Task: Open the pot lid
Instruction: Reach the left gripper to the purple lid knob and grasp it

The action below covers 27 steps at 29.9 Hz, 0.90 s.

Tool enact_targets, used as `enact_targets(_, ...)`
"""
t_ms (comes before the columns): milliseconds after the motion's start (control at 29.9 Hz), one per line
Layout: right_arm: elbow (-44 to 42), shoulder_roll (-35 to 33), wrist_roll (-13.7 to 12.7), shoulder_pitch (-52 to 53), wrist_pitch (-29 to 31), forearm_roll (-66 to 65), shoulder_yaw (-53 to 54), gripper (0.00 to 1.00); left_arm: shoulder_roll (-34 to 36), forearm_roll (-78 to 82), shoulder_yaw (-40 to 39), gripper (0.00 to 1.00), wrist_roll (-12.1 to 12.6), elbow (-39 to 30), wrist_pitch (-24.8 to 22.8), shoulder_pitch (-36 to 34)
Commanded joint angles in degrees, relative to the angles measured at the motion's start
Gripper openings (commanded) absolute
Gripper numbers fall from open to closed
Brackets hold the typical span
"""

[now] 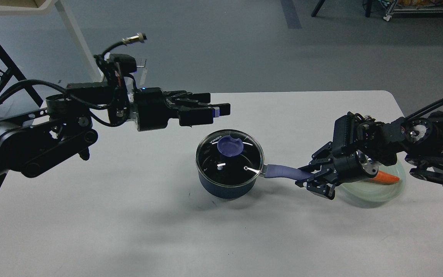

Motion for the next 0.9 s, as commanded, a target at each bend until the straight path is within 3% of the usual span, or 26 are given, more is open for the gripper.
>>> enact_targets(0, 0.01, 0.00, 0.00, 0.00, 0.01, 0.03, -0.03, 0.33, -4.74, 6.48, 5.73, 0.99, 0.03, 4.03, 5.13, -3.32)
enact_targets(234, 0.01, -0.26, 0.00, 0.00, 0.01, 0.20, -0.03, 0.33, -8.88, 12.20, 12.42, 0.99, 0.03, 9.66, 11.20, -5.79)
enact_targets(869, 0.01, -0.08, 0.00, 0.00, 0.01, 0.29, -0.03, 0.34, -9.06, 13.43, 16.38, 0.99, 0.03, 12.30, 12.96, -2.63)
